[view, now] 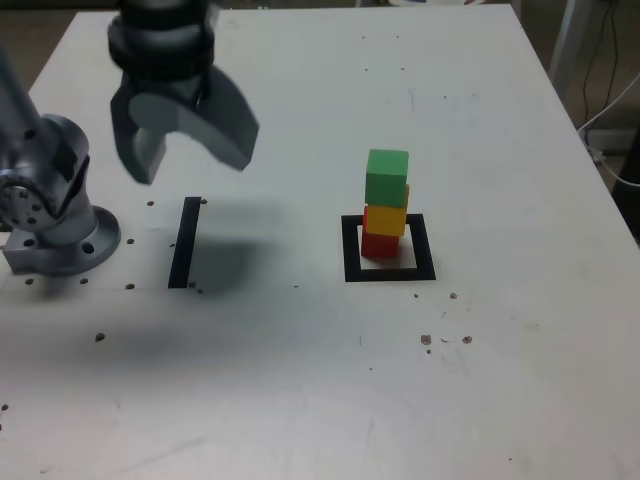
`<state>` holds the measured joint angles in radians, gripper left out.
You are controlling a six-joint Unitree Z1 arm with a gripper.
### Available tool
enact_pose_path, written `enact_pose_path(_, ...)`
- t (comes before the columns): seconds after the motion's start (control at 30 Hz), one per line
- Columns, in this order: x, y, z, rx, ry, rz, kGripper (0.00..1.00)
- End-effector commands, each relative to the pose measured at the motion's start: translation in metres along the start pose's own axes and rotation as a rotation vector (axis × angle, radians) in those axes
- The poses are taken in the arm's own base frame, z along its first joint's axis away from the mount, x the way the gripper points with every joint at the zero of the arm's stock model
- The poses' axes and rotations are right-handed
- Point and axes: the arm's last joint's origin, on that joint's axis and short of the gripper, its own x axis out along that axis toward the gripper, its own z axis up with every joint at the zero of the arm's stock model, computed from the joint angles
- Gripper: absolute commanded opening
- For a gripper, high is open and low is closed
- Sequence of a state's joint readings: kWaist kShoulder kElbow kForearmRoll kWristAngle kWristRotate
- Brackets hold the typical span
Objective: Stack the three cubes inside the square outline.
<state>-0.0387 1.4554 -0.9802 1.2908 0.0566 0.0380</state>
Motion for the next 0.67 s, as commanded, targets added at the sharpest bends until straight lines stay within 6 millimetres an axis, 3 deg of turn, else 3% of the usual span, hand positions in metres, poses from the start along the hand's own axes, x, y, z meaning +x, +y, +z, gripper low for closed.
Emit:
enact_pose_path(0.0, 0.013, -0.001, -0.004, -0.006, 0.009, -0.013, 1.00)
enact_pose_path(0.23, 0.038, -0.005, -0.006, -0.007, 0.009, -0.064, 1.00)
enact_pose_path(0.63, 0.045, -0.006, -0.006, -0.006, 0.014, -0.073, 1.00)
